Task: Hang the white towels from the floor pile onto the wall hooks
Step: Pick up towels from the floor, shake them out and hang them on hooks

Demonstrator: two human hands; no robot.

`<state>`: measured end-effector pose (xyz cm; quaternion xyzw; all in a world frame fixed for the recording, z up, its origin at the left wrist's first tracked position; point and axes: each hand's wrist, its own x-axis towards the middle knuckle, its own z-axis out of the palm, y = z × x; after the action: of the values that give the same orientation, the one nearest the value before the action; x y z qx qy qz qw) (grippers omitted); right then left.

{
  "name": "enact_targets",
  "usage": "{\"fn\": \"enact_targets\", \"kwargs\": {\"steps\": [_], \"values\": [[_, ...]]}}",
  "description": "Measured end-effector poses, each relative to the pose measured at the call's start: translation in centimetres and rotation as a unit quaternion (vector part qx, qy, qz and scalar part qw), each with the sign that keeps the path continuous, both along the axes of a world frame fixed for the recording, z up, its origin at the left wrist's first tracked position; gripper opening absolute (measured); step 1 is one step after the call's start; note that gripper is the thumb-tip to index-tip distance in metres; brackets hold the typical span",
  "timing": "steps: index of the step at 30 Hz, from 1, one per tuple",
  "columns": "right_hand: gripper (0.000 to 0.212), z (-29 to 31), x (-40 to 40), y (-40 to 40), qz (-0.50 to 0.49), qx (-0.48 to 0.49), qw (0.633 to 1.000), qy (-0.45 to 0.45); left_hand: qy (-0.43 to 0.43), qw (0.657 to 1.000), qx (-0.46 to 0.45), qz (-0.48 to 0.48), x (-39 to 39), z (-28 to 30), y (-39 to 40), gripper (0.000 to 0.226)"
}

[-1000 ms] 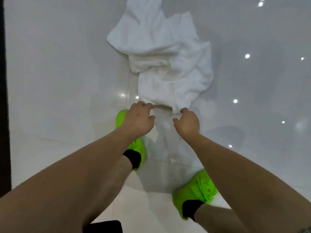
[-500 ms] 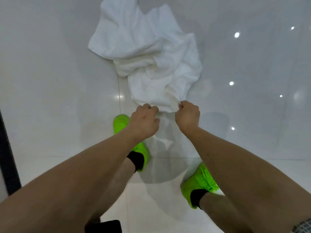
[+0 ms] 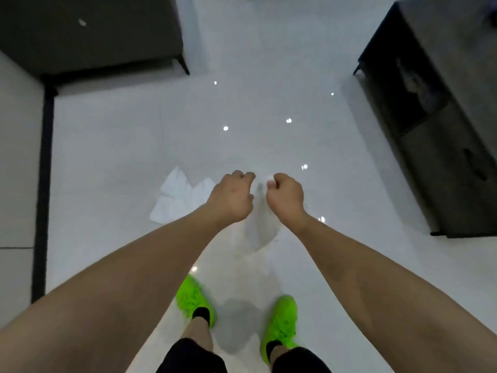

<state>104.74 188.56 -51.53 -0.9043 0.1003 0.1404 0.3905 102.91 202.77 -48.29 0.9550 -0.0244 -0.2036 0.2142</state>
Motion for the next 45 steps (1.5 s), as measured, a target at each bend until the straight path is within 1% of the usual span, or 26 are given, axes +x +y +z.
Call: {"fn": "enact_targets", "kwargs": {"steps": [4, 6, 7, 9, 11, 12, 14, 16, 17, 18, 20, 21, 22, 23, 26, 28, 31, 34, 36, 37, 39, 40, 41, 42, 43, 45], "values": [[0.019, 13.8, 3.1, -7.2, -0.004, 0.118, 0.993, -0.006, -0.078, 0.995, -0.045, -0.042, 4.0, 12.6, -7.3, 0.069], [0.018, 19.9, 4.0, -11.4, 0.005, 0.187, 0.982, 0.004, -0.107, 0.989, -0.091, -0.053, 5.0, 17.9, -11.3, 0.067], [0.021, 22.7, 4.0, -13.5, 0.008, 0.216, 0.976, 0.01, -0.113, 0.985, -0.119, -0.051, 5.0, 20.1, -13.4, 0.06], [0.03, 27.8, 3.5, -18.5, 0.015, 0.239, 0.971, -0.006, -0.128, 0.976, -0.169, -0.041, 4.9, 24.0, -17.5, 0.031], [0.049, 31.2, 2.3, -23.4, 0.021, 0.198, 0.979, -0.044, -0.152, 0.973, -0.174, -0.031, 4.8, 26.8, -20.8, 0.003], [0.054, 32.4, 1.4, -26.0, 0.025, 0.155, 0.985, -0.067, -0.17, 0.971, -0.168, -0.024, 4.9, 28.1, -22.1, 0.007], [0.052, 34.1, -0.3, -30.8, 0.036, 0.072, 0.993, -0.09, -0.197, 0.966, -0.168, -0.015, 5.3, 30.6, -24.6, 0.01], [0.04, 35.2, -1.9, -34.8, 0.032, 0.043, 0.995, -0.084, -0.192, 0.966, -0.164, -0.055, 5.8, 32.7, -27.2, 0.005], [0.033, 35.8, -2.6, -36.4, 0.02, 0.049, 0.995, -0.089, -0.177, 0.966, -0.16, -0.103, 5.8, 33.6, -29.0, 0.011], [0.027, 36.5, -3.2, -37.8, 0.006, 0.058, 0.994, -0.097, -0.153, 0.963, -0.158, -0.157, 5.5, 34.2, -31.1, 0.024], [0.023, 37.8, -3.8, -39.8, -0.011, 0.082, 0.99, -0.119, -0.091, 0.952, -0.164, -0.242, 4.8, 34.6, -35.5, 0.054], [0.023, 38.6, -4.0, -41.0, -0.02, 0.093, 0.987, -0.132, -0.064, 0.946, -0.172, -0.268, 4.4, 34.6, -38.0, 0.06], [0.023, 39.2, -4.3, -42.2, -0.029, 0.099, 0.985, -0.141, -0.049, 0.94, -0.185, -0.282, 4.1, 34.3, -40.1, 0.06], [0.024, 39.8, -4.6, -43.6, -0.043, 0.095, 0.984, -0.147, -0.049, 0.934, -0.2, -0.292, 4.0, 34.0, -42.2, 0.053], [0.033, 40.7, -6.4, -48.7, -0.072, 0.024, 0.988, -0.131, -0.11, 0.919, -0.22, -0.308, 4.5, 33.9, -47.2, 0.006], [0.038, 40.4, -7.6, -52.5, -0.083, -0.073, 0.991, -0.079, -0.134, 0.903, -0.237, -0.333, 5.5, 34.5, -50.3, 0.01], [0.037, 39.3, -9.0, -57.6, -0.1, -0.238, 0.966, 0.009, -0.136, 0.886, -0.278, -0.346, 7.1, 35.9, -55.4, 0.012], [0.03, 39.0, -9.6, -62.5, -0.167, -0.308, 0.936, 0.022, -0.173, 0.887, -0.281, -0.323, 9.5, 37.2, -60.2, 0.008], [0.023, 39.8, -9.7, -65.3, -0.22, -0.31, 0.925, -0.011, -0.193, 0.889, -0.265, -0.321, 11.2, 37.6, -62.9, 0.008], [0.018, 40.5, -9.4, -66.4, -0.25, -0.293, 0.922, -0.042, -0.181, 0.888, -0.258, -0.335, 12.0, 37.7, -64.3, 0.011], [0.011, 42.2, -7.9, -67.9, -0.311, -0.205, 0.92, -0.124, -0.104, 0.875, -0.252, -0.401, 12.9, 37.8, -67.3, 0.031], [0.007, 43.2, -6.9, -68.1, -0.33, -0.159, 0.916, -0.163, -0.054, 0.862, -0.251, -0.438, 12.7, 37.7, -68.6, 0.043], [0.003, 44.3, -5.7, -68.4, -0.338, -0.133, 0.911, -0.194, -0.012, 0.844, -0.255, -0.471, 12.6, 37.6, -70.3, 0.052], [0.003, 45.2, -4.4, -68.7, -0.337, -0.128, 0.909, -0.211, 0.01, 0.828, -0.265, -0.493, 12.4, 37.5, -71.9, 0.052], [0.006, 45.9, -3.1, -69.0, -0.331, -0.14, 0.908, -0.215, 0.013, 0.82, -0.279, -0.5, 12.5, 37.4, -73.6, 0.044], [0.01, 46.7, -1.3, -70.2, -0.338, -0.15, 0.9, -0.231, -0.021, 0.826, -0.304, -0.474, 13.4, 37.8, -76.2, 0.015]]}}
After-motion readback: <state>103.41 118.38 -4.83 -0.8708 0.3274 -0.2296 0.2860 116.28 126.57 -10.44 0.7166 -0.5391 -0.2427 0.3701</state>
